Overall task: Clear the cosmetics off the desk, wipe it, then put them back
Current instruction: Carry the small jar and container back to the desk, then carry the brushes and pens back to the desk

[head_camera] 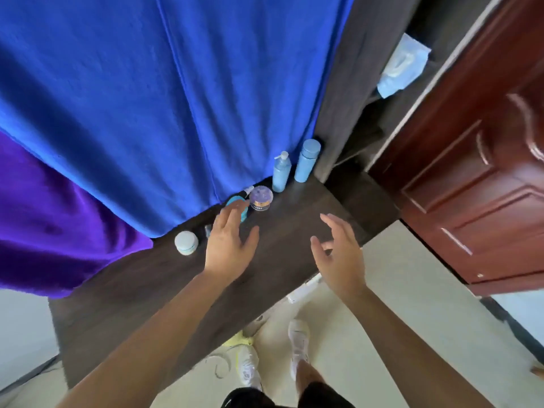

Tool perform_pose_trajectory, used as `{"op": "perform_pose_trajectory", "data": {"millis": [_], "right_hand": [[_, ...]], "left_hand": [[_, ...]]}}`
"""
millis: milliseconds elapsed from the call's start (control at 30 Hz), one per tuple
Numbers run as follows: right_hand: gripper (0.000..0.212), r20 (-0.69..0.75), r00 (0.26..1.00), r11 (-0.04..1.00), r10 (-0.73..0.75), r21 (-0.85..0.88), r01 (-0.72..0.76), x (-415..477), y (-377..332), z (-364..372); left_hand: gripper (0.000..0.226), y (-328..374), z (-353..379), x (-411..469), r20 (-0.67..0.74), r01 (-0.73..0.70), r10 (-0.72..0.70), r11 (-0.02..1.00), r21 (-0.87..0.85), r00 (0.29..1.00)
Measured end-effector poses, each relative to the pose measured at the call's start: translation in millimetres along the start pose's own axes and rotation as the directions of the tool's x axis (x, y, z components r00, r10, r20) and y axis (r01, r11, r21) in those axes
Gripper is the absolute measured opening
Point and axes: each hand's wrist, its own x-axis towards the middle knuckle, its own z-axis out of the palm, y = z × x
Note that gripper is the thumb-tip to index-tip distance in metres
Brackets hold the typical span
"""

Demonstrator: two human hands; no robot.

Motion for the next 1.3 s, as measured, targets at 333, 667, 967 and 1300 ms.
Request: {"op": "perform_pose_trajectory", "data": {"millis": [333, 667, 967, 1300], "right_hand": [[0.046, -0.52, 0.776, 0.917, 0.358, 0.039, -0.397, -132, 144, -194], [0.065, -0.744, 0.475, 0.728, 0.47, 0.021, -0.686, -325, 302, -389], [0.072, -0.742, 0.372, 0.477, 0.558, -0.079, -0.875, -406, 413, -492], [0.073, -0.657, 0.197, 0.269, 0.727, 0.01, -0.963, -464, 572, -632]], "left_hand": [[0.053, 211, 145, -26, 0.356, -0.377, 0.431, 0.901, -0.213, 0.829], [0.053, 450, 323, -187, 0.473, -0.55, 0.69, 0.724, -0.418, 0.548], [0.049, 576, 444, -276, 0.525, -0.696, 0.798, 0.556, -0.455, 0.295], [0.058, 730, 645, -372, 0.672, -0.656, 0.728, 0.575, -0.488, 0.138]]}}
